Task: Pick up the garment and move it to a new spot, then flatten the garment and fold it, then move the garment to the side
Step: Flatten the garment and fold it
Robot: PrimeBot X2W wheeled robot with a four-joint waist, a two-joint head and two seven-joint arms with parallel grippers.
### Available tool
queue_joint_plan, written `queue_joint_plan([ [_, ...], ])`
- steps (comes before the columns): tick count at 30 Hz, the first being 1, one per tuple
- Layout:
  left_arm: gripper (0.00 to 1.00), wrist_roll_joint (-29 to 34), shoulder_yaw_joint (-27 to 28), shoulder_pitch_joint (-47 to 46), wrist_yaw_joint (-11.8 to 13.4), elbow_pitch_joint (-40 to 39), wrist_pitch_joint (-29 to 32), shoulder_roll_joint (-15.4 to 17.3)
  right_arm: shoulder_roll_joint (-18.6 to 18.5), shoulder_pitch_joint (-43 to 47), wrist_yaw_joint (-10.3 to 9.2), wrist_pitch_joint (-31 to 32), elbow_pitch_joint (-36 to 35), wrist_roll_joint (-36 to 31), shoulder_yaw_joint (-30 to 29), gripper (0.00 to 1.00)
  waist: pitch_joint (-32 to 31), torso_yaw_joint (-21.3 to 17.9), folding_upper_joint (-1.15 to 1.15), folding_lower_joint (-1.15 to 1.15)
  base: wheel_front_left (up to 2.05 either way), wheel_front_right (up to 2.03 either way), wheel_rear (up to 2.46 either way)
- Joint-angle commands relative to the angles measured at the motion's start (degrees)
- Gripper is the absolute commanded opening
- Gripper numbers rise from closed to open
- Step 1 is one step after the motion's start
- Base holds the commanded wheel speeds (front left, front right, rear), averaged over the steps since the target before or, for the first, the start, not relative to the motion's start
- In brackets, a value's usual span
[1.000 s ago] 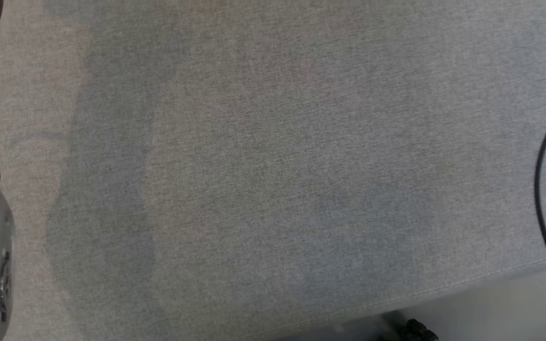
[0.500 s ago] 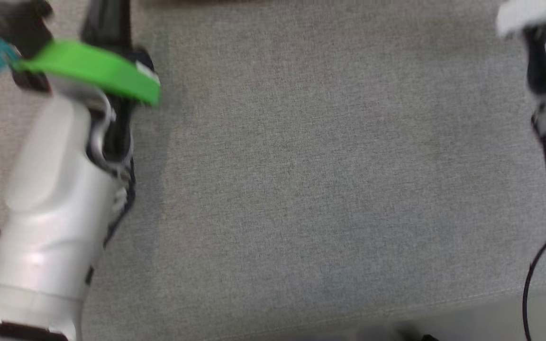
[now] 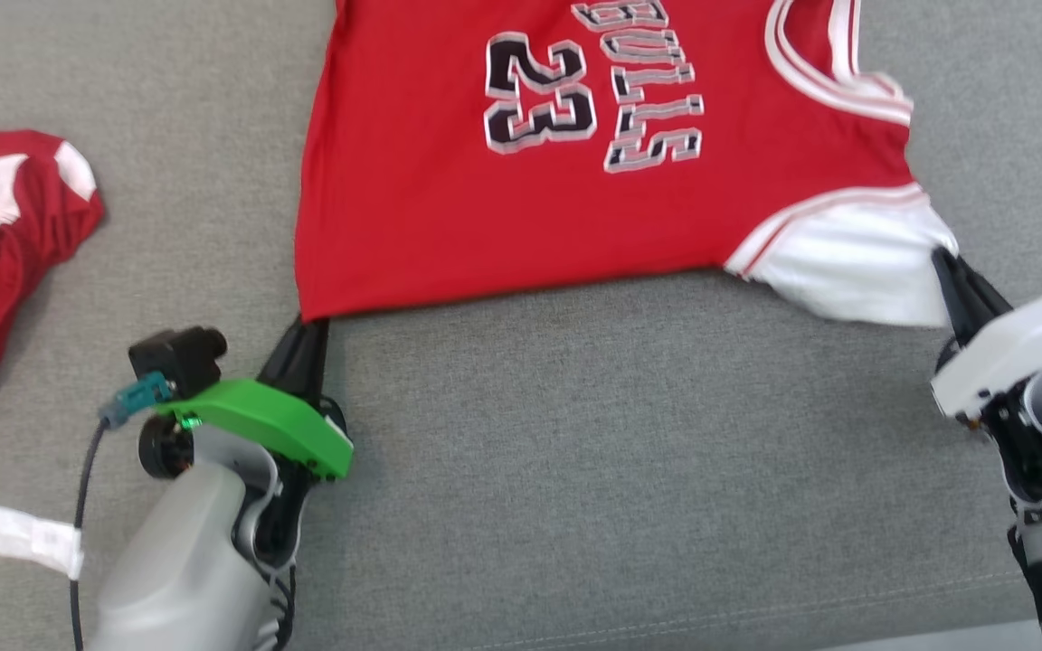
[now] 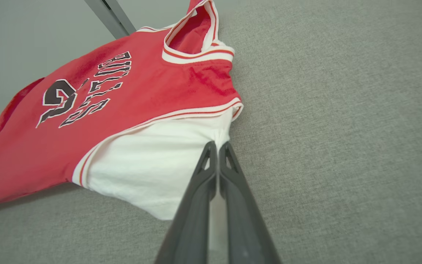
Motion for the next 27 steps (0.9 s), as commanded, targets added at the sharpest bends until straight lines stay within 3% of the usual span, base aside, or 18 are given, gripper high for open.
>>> queue_joint_plan([
  [1, 0.00, -0.72, -0.11, 1.66, 0.04, -0.05, 0.06, 0.64, 0.83, 2.53, -0.01, 2.10, -1.82, -1.80, -1.82, 0.00, -4.43, 1.31, 0.00, 0.00, 0.00, 0.00, 0.00],
  [8, 0.00, -2.19, -0.83, 7.39, 0.68, -2.22, 1.22, 0.71, 8.08, 12.50, -0.02, 15.31, -13.97, -10.08, -10.85, 0.00, -7.61, 2.32, 0.00, 0.00, 0.00, 0.00, 0.00],
  [14, 0.00, -2.99, -1.12, 12.79, 2.97, -6.16, 2.75, 1.87, 10.74, 18.64, -0.04, 22.63, -21.78, -13.31, -14.08, 0.00, -9.03, 2.26, 0.00, 0.00, 0.00, 0.00, 0.00],
  [27, 0.00, -3.78, -3.43, 25.15, 10.52, -18.48, 9.43, 5.83, 11.14, 24.07, -0.05, 26.15, -21.36, -13.94, -17.15, 0.00, -9.85, 1.65, 0.00, 0.00, 0.00, 0.00, 0.00],
])
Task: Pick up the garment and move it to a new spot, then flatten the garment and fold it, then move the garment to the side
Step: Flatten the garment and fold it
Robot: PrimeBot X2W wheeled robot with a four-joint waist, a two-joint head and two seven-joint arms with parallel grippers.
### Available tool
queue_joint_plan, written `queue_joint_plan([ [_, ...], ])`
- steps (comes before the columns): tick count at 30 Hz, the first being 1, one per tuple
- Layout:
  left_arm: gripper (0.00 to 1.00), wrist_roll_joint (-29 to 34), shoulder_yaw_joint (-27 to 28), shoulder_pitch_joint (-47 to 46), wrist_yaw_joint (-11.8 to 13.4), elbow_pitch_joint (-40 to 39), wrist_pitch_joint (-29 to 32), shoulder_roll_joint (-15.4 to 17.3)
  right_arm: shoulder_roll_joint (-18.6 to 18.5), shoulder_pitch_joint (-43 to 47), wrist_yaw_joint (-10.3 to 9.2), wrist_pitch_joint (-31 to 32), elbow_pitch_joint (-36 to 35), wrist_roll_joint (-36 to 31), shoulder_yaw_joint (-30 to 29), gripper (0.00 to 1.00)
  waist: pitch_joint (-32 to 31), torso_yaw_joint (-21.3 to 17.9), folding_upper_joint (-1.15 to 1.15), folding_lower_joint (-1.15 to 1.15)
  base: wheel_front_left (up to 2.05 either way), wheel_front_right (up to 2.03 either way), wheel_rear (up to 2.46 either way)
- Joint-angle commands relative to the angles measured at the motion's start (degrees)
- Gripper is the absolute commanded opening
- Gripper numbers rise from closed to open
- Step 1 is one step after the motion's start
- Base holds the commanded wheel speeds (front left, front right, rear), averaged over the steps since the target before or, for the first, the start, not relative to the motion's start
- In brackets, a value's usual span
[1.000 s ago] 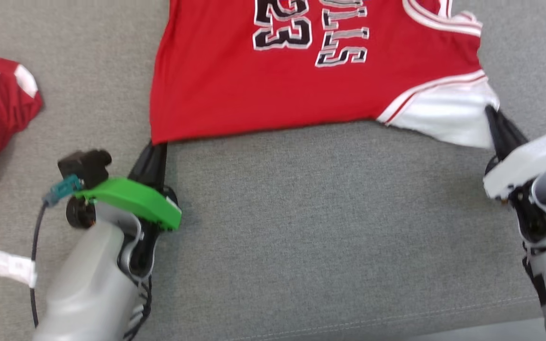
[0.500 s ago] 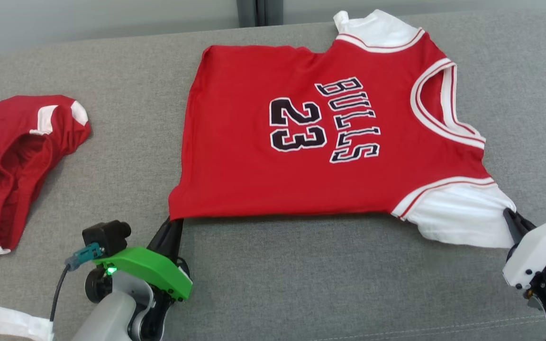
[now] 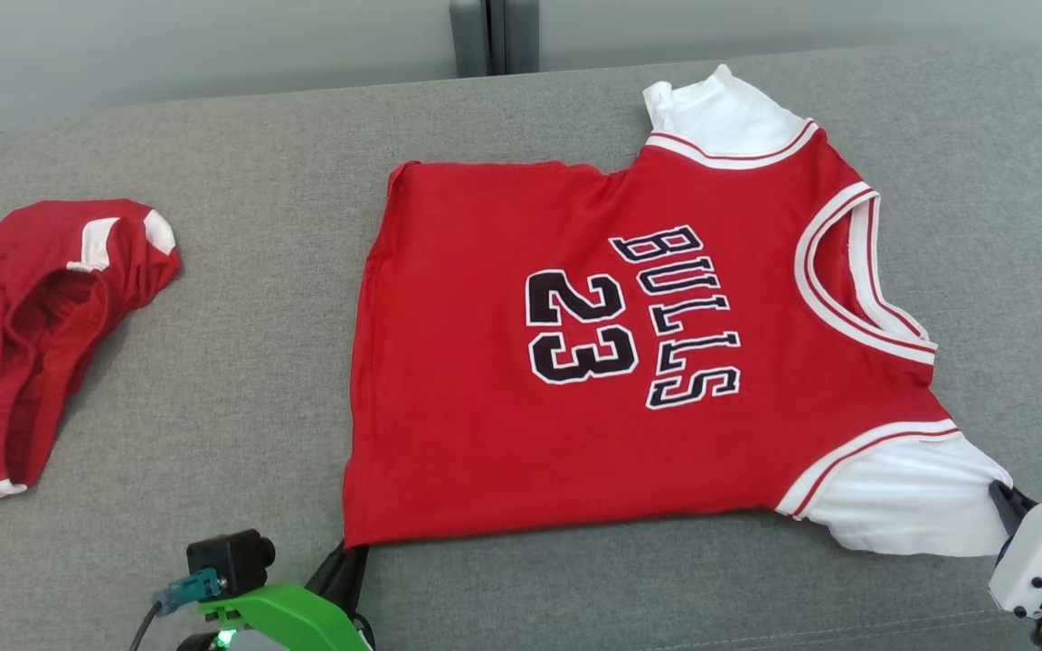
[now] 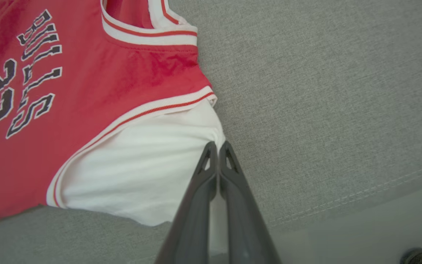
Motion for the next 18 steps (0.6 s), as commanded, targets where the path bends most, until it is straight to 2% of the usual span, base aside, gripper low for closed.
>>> queue_joint_plan([
  [1, 0.00, -0.76, 0.36, 1.40, 0.89, -1.13, 0.47, 1.05, -0.31, 0.90, -0.09, 0.19, 0.06, -0.57, -0.78, 0.00, -0.02, -0.01, 0.00, 0.00, 0.00, 0.00, 0.00],
  [5, 0.00, -0.90, 0.26, 3.52, 2.52, -5.09, 1.38, 1.87, -0.31, 1.15, -0.09, 0.70, -0.31, -0.52, -1.48, 0.00, 0.10, 0.26, 0.00, 0.00, 0.00, 0.00, 0.00],
  [11, 0.00, -1.26, 0.57, 2.38, 3.02, -11.58, 2.08, 2.19, -0.27, -1.09, -0.08, -1.70, -1.33, 3.78, -0.52, 0.00, 0.30, 0.49, 0.00, 0.00, 0.00, 0.00, 0.00],
  [18, 0.00, -1.61, 0.88, -2.19, 2.97, -15.30, 4.90, 2.34, -0.24, -5.27, -0.06, -0.72, -4.45, 1.17, 2.59, 0.00, 0.70, 0.07, 0.00, 0.00, 0.00, 0.00, 0.00],
])
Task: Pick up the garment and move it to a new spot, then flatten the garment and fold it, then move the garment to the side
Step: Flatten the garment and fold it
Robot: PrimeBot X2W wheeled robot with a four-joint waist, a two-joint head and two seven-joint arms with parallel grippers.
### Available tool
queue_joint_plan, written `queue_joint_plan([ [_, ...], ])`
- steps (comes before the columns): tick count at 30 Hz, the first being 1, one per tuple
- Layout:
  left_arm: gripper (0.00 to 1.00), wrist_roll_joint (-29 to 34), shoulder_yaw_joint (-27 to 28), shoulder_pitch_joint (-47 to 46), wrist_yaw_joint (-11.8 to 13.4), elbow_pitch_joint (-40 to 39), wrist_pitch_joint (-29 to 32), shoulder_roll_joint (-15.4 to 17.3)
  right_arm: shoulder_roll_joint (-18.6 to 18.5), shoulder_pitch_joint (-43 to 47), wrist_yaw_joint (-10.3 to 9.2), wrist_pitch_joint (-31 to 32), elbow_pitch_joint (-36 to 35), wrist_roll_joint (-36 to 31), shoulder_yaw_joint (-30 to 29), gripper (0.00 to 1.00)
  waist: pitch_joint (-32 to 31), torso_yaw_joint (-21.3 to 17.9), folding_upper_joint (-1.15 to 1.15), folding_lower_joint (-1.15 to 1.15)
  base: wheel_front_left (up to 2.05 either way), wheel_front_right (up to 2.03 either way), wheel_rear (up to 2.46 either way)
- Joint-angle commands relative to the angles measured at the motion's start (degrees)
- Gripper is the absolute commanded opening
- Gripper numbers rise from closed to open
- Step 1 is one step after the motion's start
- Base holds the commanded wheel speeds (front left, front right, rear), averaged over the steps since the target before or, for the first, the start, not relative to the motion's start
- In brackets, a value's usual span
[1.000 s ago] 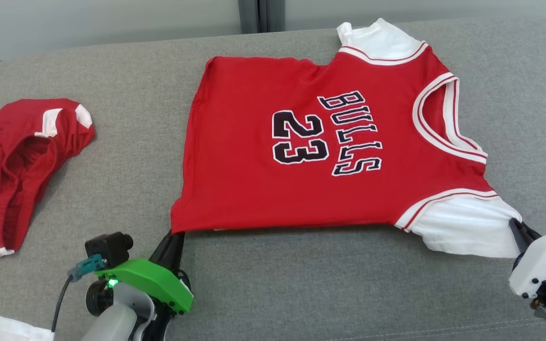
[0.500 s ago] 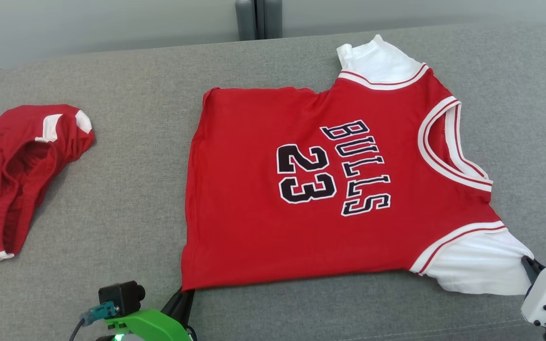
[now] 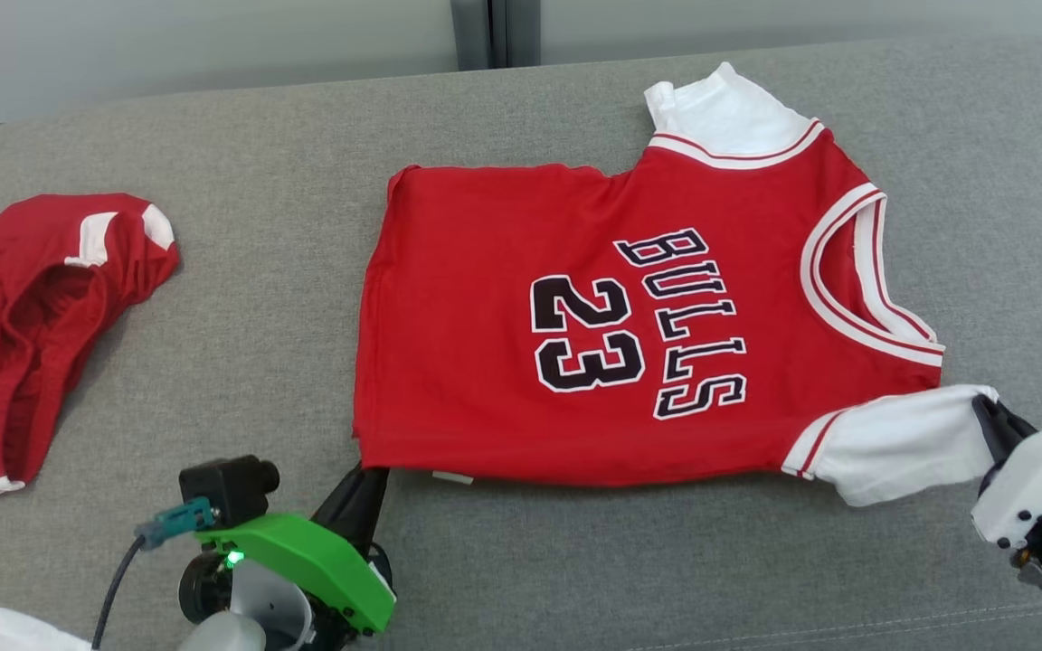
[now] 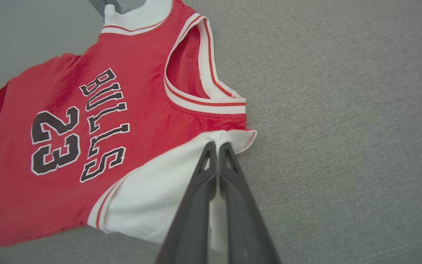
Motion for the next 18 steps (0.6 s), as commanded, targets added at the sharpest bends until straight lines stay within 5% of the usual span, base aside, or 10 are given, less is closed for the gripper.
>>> queue_joint_plan([
  [1, 0.00, -0.31, -0.06, -1.78, 0.19, 0.04, 1.21, 0.53, -0.18, -1.99, -0.01, 0.81, -0.39, -0.81, 0.78, 0.00, 0.23, -0.25, 0.00, 0.00, 0.00, 0.00, 0.00],
  [18, 0.00, 1.27, -1.49, -17.76, 1.07, 15.55, 7.36, -3.56, -5.72, -21.22, -0.01, 2.07, 15.71, -2.15, 7.08, 0.00, 4.72, -0.05, 0.00, 0.00, 0.00, 0.00, 0.00],
])
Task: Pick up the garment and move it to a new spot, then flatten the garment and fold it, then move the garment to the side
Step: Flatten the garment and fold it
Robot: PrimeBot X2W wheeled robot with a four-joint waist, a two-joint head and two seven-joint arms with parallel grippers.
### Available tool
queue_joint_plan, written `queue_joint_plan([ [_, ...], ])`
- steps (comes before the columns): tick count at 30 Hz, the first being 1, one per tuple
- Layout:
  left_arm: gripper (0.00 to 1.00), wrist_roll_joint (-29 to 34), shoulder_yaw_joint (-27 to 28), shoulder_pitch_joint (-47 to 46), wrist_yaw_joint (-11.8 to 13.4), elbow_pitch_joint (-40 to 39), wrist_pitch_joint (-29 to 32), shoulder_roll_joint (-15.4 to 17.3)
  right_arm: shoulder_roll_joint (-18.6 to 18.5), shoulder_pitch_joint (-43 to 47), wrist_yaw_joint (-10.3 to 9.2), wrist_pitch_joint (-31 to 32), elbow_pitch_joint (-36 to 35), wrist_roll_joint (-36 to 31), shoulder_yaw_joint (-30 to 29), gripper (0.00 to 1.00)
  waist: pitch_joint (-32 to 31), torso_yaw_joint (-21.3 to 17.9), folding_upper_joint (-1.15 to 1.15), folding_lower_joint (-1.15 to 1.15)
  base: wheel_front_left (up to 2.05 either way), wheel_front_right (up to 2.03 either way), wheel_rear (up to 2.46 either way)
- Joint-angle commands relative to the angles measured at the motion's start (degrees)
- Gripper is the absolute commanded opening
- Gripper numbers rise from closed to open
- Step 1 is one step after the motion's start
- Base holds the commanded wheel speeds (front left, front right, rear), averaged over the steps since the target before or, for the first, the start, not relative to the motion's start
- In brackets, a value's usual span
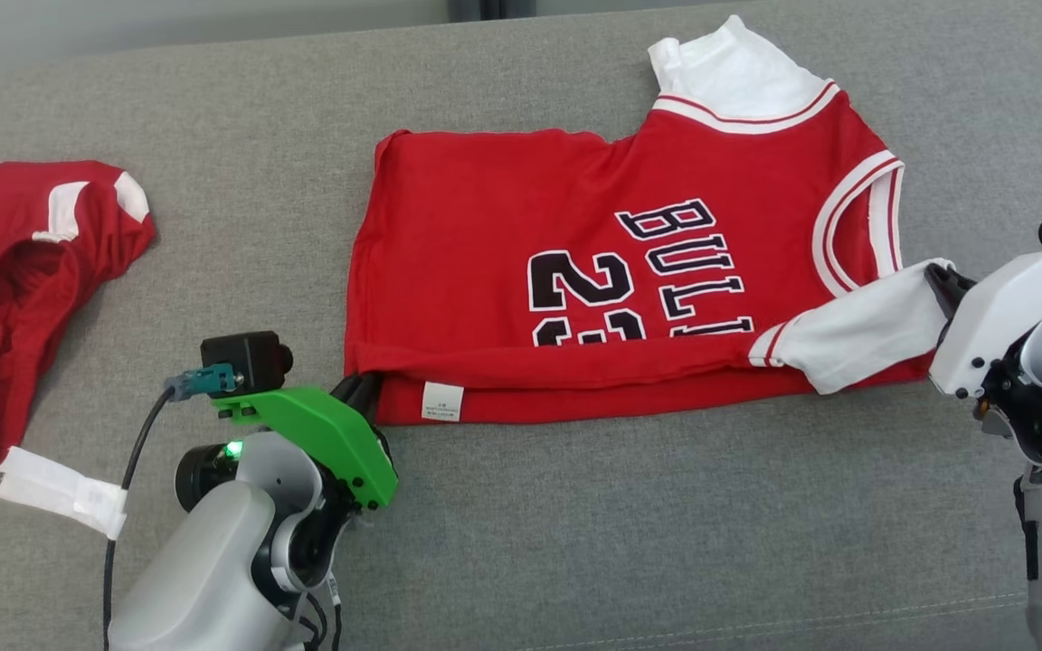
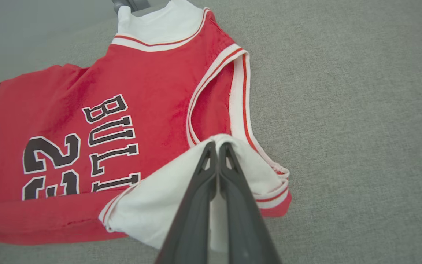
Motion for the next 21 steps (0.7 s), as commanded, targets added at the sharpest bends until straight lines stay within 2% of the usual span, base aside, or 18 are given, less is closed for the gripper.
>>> queue_joint_plan([
  [1, 0.00, 0.31, -0.03, -1.53, -0.02, 0.91, -0.04, -0.14, -0.53, -1.40, 0.01, -0.64, 0.95, -0.27, 0.19, 0.00, 0.77, 0.32, 0.00, 0.00, 0.00, 0.00, 0.00],
  [13, 0.00, 0.56, -0.02, -6.18, -0.87, 7.57, -1.30, -2.28, -0.84, -8.01, 0.01, -5.14, 7.57, 0.15, 0.88, 0.00, 3.16, 1.12, 0.00, 0.00, 0.00, 0.00, 0.00],
  [14, 0.00, 0.58, -0.05, -6.41, -0.99, 7.87, -1.54, -2.47, -0.58, -8.40, 0.01, -5.76, 8.01, 0.27, 0.88, 0.16, 3.26, 1.20, 0.00, 0.00, 0.00, 0.00, 0.00],
  [15, 0.00, 0.51, -0.06, -6.59, -1.16, 8.11, -1.68, -2.72, -0.21, -8.76, 0.01, -6.41, 8.31, 0.63, 0.70, 0.88, 3.31, 1.28, 0.00, 0.00, 0.00, 0.00, 0.00],
  [16, 0.46, 0.53, -0.09, -6.79, -1.34, 8.45, -1.94, -2.87, 0.26, -9.37, 0.01, -7.50, 8.57, 1.27, 0.30, 1.00, 3.37, 1.37, 0.00, 0.00, 0.00, 0.00, 0.00],
  [17, 1.00, 0.70, -0.13, -6.95, -1.43, 8.79, -2.20, -2.91, 0.44, -9.87, 0.01, -8.28, 8.86, 1.55, 0.06, 1.00, 3.41, 1.44, 0.00, 0.00, 0.00, 0.00, 0.00],
  [21, 1.00, 0.96, -0.22, -7.31, -1.43, 10.16, -3.05, -3.37, 0.86, -11.07, 0.01, -11.46, 9.98, 2.30, 0.71, 1.00, 3.22, 1.67, 0.00, 0.00, 0.00, 0.00, 0.00],
])
